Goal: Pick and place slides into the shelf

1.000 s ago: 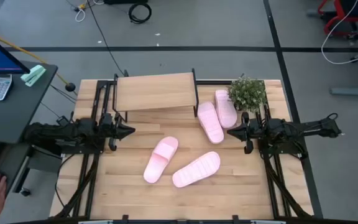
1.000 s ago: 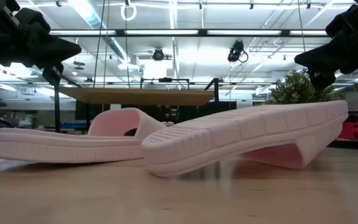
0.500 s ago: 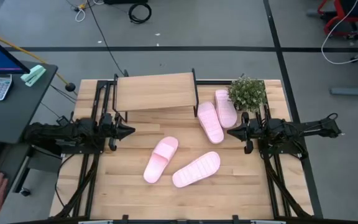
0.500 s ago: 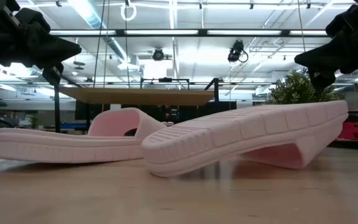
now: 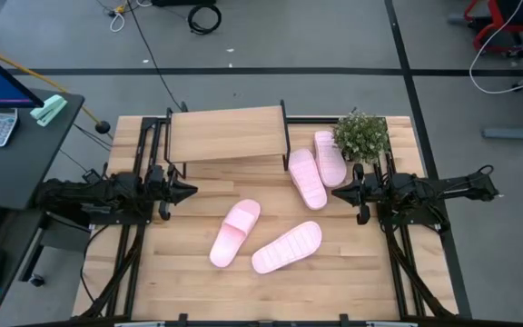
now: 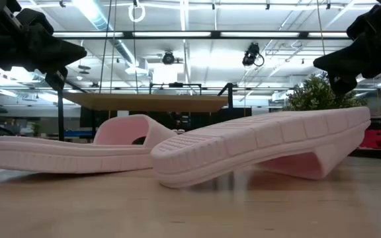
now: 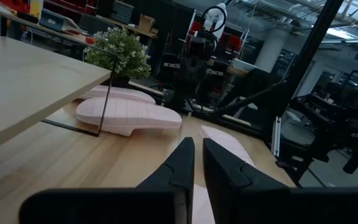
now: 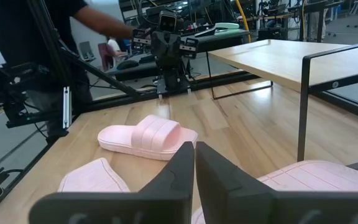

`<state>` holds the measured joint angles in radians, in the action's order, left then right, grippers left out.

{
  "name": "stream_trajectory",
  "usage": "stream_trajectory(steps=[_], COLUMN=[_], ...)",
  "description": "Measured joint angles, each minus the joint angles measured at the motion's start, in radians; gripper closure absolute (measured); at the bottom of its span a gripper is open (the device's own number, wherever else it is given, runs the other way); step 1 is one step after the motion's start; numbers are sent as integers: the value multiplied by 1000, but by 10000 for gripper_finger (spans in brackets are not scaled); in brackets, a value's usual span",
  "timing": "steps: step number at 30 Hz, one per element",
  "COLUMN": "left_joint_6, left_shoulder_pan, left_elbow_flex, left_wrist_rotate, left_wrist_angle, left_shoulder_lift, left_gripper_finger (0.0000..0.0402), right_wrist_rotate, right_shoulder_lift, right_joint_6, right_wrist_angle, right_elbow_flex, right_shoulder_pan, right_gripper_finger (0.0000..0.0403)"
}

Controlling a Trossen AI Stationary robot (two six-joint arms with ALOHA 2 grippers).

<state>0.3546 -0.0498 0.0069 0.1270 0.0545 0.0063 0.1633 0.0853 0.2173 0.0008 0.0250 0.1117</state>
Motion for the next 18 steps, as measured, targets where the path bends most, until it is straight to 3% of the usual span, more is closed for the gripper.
stream_trajectory(steps=[18], left_joint_6=[0], left_shoulder_pan=[0], left_elbow_flex=[0], left_wrist_rotate=[0], left_wrist_angle=[0], left_shoulder_lift=[0], left_gripper_finger=[371], right_wrist_rotate=[0], right_shoulder_lift=[0], right_joint_6=[0], right_wrist_angle=[0], right_elbow_flex=[0], right_shoulder_pan=[0], right_gripper_finger=[380])
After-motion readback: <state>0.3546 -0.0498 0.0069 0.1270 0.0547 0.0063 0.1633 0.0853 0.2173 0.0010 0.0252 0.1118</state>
